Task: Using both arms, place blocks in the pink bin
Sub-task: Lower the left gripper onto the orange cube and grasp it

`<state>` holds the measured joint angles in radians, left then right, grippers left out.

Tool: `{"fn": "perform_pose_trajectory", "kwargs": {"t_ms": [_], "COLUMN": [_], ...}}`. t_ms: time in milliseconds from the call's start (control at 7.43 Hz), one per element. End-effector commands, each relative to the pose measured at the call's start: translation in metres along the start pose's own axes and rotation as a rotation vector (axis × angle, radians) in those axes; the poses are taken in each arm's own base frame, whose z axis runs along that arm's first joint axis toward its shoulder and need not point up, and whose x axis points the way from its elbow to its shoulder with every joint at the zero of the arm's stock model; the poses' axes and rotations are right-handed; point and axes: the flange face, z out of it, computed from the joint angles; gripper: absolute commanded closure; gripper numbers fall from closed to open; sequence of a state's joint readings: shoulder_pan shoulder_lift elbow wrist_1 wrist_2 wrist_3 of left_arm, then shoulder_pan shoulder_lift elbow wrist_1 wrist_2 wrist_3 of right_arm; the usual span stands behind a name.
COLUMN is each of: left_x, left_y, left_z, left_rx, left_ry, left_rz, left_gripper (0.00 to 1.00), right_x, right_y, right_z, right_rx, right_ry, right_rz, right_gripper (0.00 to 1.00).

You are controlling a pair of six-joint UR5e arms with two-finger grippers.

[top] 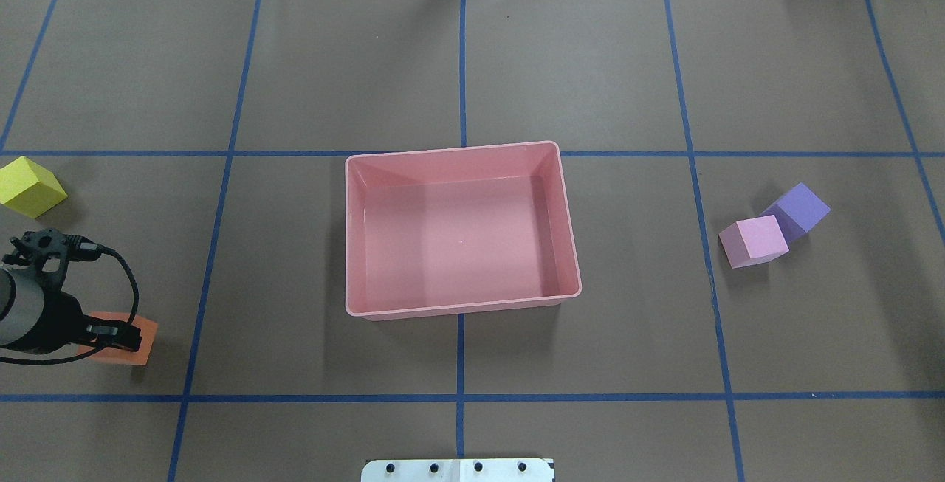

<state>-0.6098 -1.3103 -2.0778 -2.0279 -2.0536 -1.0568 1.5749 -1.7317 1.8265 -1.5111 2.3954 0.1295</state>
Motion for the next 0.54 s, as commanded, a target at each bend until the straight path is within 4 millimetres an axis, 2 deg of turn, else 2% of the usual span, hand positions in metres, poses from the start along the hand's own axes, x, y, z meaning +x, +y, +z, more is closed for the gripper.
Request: {"fn": "perform_pose_trajectory", "kwargs": {"t_ms": [0,135,269,404], "left_x": [0.015,0.051,0.104,0.161], "left_y": [-0.022,-0.052,-0.081,-0.101], "left_z": [-0.052,-0.074,-0.102,-0.138], "left_rx": [-0.008,0.011,0.005,0.008], "left_ry": [0.045,0.035,0.009,-0.001], "left_rz": [-0.076,-0.107,-0.143,-0.168], "left_gripper": [1.0,1.0,1.0,1.0], "right_x": [-0.006,-0.023,-0.05,-0.101], "right_y": [-0.006,-0.011,-0.022,-0.035], "right_z": [-0.003,0.002,0.006,0.016], "right_rx": [0.025,0.052,0.061,0.043], "right_ry": [-0.015,-0.027,-0.043,-0.067], "right_rz": [-0.024,-0.093,-0.144,-0.124], "right_gripper": [0.0,0.0,0.0,0.01]}}
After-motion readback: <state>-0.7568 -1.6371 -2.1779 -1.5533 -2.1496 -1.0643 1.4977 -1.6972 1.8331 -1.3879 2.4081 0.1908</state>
